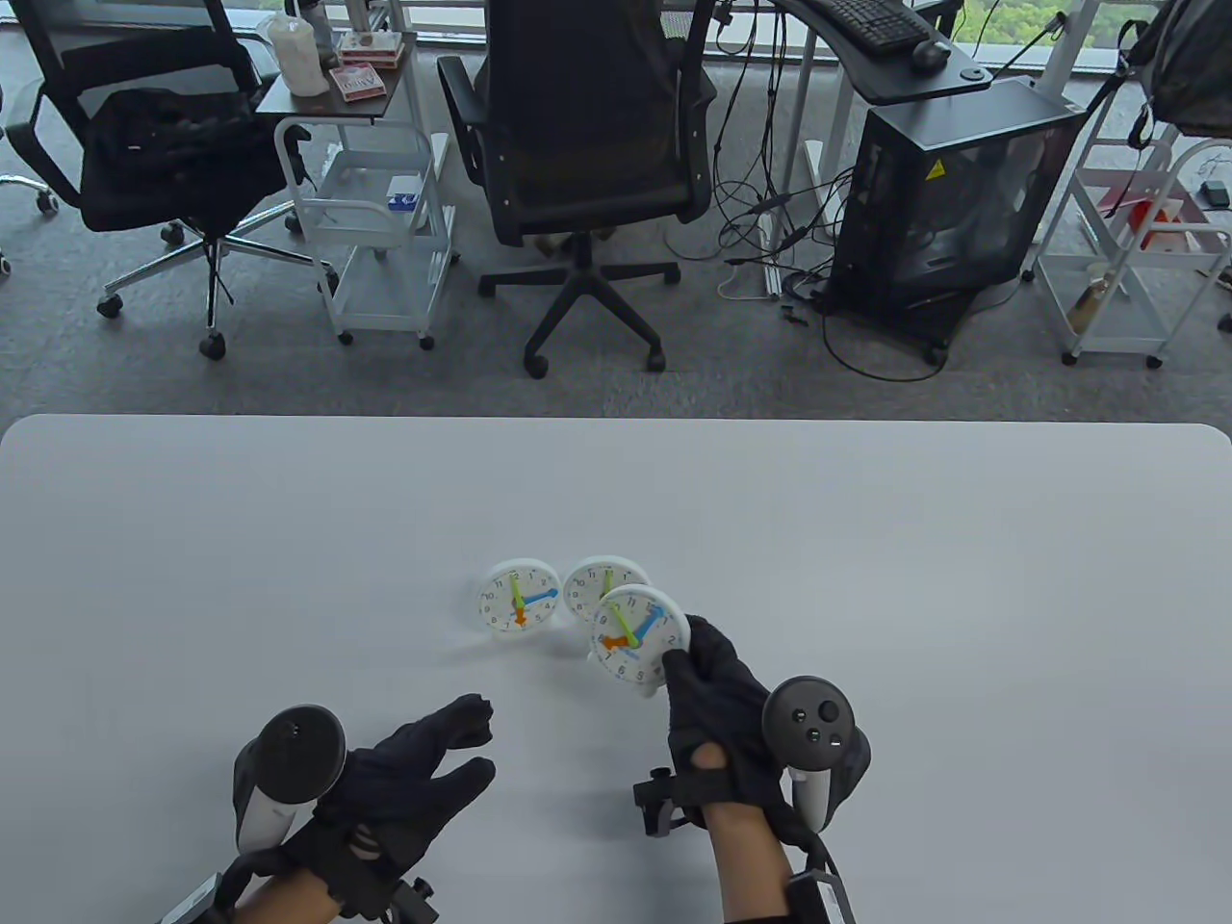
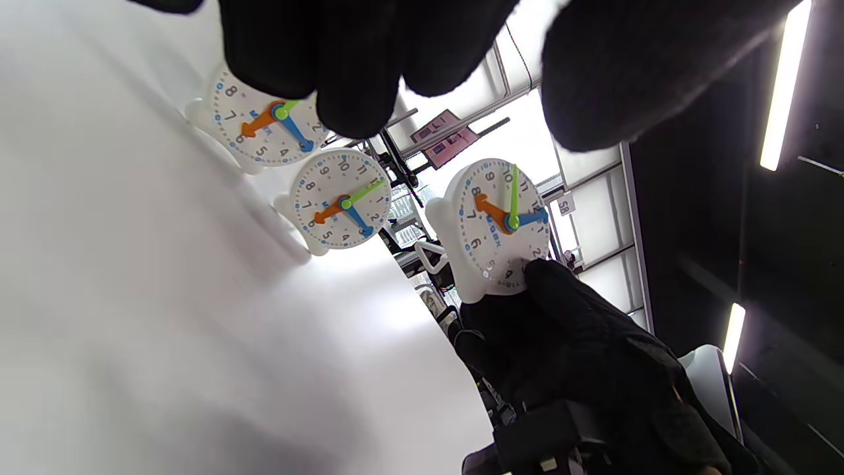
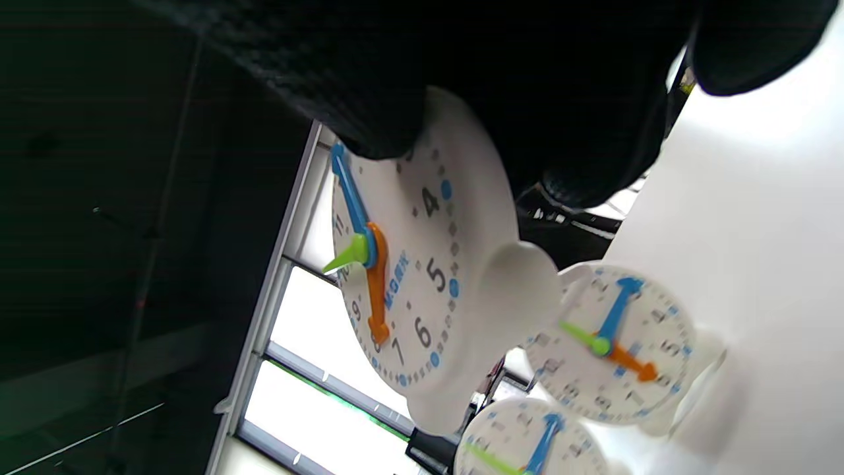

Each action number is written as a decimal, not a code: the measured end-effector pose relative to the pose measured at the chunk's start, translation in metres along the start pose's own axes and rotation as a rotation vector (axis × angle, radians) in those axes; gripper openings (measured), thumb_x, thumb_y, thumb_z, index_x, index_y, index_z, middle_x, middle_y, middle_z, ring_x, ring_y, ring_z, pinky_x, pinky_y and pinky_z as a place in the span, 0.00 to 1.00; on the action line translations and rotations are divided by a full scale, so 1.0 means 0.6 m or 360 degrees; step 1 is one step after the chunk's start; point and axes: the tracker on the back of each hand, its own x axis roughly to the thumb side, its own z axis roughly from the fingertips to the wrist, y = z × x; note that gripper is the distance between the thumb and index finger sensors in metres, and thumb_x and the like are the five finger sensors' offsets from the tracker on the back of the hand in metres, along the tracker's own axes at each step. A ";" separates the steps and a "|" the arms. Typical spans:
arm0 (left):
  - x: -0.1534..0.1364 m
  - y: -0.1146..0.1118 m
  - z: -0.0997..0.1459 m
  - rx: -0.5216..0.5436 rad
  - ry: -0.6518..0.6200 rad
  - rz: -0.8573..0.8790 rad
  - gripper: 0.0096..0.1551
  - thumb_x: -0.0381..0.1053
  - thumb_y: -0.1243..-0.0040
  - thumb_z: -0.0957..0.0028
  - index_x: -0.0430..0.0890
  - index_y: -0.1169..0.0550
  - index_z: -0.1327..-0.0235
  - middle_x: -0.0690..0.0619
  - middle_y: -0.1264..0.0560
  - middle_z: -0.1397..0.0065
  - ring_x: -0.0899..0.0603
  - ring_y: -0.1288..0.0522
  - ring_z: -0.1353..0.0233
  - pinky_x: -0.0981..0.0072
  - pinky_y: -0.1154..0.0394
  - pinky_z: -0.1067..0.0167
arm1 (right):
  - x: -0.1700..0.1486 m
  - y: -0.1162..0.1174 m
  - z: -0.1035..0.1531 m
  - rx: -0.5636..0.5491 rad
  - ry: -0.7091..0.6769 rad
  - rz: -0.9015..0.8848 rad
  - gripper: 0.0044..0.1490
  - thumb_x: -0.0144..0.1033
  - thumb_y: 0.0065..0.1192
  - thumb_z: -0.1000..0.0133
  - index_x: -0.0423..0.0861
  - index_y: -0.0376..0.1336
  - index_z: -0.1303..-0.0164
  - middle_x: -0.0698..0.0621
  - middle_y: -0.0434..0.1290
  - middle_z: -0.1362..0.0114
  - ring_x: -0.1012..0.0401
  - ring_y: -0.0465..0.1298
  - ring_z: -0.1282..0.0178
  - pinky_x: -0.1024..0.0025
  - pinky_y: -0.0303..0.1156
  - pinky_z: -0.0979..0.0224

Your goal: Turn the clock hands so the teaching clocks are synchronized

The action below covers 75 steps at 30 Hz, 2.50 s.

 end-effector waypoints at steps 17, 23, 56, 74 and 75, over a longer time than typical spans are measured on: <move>-0.007 0.006 0.007 0.0134 -0.0059 0.0447 0.39 0.63 0.42 0.44 0.41 0.32 0.27 0.46 0.15 0.42 0.32 0.18 0.42 0.28 0.33 0.40 | 0.094 0.084 0.074 0.0415 -0.0322 -0.0053 0.34 0.38 0.66 0.45 0.29 0.67 0.35 0.41 0.79 0.45 0.44 0.81 0.48 0.33 0.68 0.40; -0.008 0.007 0.006 0.0150 -0.0027 0.0448 0.34 0.59 0.40 0.45 0.42 0.29 0.30 0.49 0.13 0.46 0.34 0.16 0.45 0.29 0.31 0.41 | 0.096 0.088 0.079 0.0413 -0.0328 -0.0002 0.35 0.38 0.65 0.44 0.28 0.67 0.35 0.41 0.79 0.45 0.44 0.81 0.48 0.33 0.68 0.41; -0.004 0.000 0.002 0.0039 0.0053 0.0500 0.34 0.56 0.24 0.51 0.44 0.25 0.37 0.52 0.13 0.50 0.37 0.14 0.50 0.31 0.29 0.41 | 0.107 0.088 0.085 0.0398 -0.0470 0.0162 0.37 0.38 0.65 0.44 0.26 0.66 0.35 0.42 0.83 0.51 0.45 0.85 0.56 0.36 0.71 0.43; 0.009 -0.016 0.008 0.0075 -0.0063 0.0237 0.29 0.54 0.27 0.49 0.43 0.22 0.39 0.47 0.10 0.45 0.33 0.13 0.45 0.30 0.29 0.41 | 0.084 0.082 0.079 0.0414 -0.0285 0.0192 0.52 0.63 0.56 0.42 0.25 0.68 0.37 0.36 0.83 0.50 0.41 0.86 0.57 0.36 0.73 0.48; 0.011 -0.017 0.008 0.0072 -0.0069 0.0230 0.29 0.54 0.27 0.49 0.42 0.22 0.39 0.47 0.10 0.46 0.33 0.13 0.45 0.29 0.29 0.41 | 0.084 0.082 0.079 0.0410 -0.0276 0.0196 0.52 0.64 0.56 0.42 0.25 0.68 0.37 0.36 0.83 0.50 0.41 0.86 0.58 0.36 0.73 0.48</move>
